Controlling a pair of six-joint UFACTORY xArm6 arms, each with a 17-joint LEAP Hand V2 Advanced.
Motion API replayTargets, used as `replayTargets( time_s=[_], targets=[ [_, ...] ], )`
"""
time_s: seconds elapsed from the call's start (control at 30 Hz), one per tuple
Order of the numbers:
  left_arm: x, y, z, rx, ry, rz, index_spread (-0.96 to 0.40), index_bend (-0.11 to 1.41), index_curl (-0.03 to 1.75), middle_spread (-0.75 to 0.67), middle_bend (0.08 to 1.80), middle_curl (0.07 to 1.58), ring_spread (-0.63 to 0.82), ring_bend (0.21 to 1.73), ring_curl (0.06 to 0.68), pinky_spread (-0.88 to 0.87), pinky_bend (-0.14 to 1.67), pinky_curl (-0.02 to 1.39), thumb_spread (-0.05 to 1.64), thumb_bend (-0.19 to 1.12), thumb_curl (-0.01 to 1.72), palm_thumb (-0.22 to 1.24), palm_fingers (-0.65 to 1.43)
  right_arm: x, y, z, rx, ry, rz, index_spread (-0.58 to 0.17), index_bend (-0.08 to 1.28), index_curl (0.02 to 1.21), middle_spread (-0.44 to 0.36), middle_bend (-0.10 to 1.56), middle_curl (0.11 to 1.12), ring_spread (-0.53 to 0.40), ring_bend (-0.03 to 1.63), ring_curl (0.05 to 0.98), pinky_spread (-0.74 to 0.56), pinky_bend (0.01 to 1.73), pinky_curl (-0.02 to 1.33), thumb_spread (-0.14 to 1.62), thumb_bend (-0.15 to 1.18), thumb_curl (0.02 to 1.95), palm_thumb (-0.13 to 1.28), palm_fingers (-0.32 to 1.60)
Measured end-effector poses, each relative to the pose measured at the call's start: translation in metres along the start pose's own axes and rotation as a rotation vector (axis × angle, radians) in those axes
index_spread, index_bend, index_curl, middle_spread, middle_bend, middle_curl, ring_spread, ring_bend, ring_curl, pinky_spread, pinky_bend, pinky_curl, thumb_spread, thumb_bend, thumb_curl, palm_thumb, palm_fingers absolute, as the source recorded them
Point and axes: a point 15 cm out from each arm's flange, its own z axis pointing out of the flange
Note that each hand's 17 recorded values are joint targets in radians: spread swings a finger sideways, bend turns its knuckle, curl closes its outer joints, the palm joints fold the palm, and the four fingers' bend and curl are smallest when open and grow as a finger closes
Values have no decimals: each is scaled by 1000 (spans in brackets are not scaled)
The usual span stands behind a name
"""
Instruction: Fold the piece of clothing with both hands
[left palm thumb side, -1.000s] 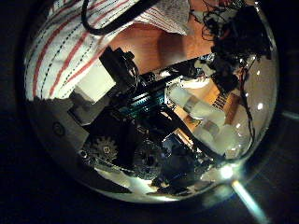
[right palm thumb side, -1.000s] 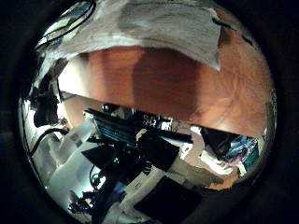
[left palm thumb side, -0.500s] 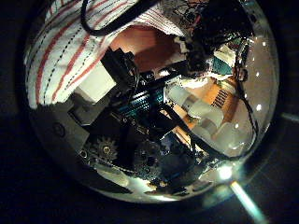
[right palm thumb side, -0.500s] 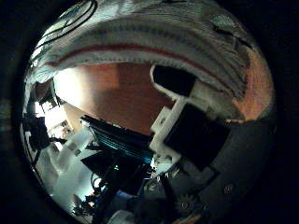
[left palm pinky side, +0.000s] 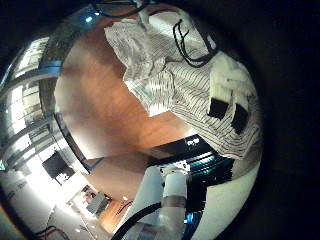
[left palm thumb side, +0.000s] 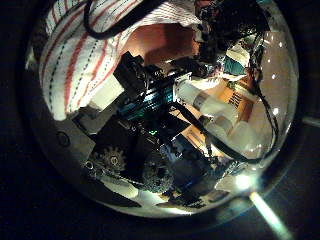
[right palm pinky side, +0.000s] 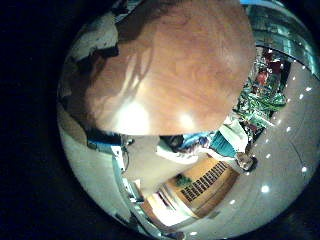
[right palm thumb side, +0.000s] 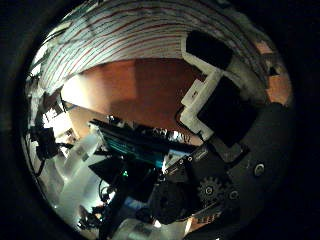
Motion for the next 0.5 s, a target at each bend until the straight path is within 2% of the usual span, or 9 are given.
replayTargets(
  time_s=[0.27, 0.5],
  targets=[
    [-3, 32, -14, -15, 6, 7, -553, 169, 1515, -660, 873, 1102, -464, 1359, 516, -644, 1158, 659, 1188, -12, 551, 838, 906, -7, 31, -41, 88, -28, -22, -348, 1002, 936, -196, 1217, 881, -226, 1392, 666, -198, 1468, 550, 1233, 75, 604, 922, 1034],
    [-14, 30, -30, 11, 5, -16, -530, 167, 1525, -661, 866, 1102, -462, 1355, 514, -645, 1156, 661, 1197, -12, 547, 826, 907, -9, 19, -98, 220, -61, -9, -335, 1003, 966, -184, 1226, 890, -220, 1391, 687, -192, 1442, 589, 1242, 48, 641, 929, 1035]
  ],
)
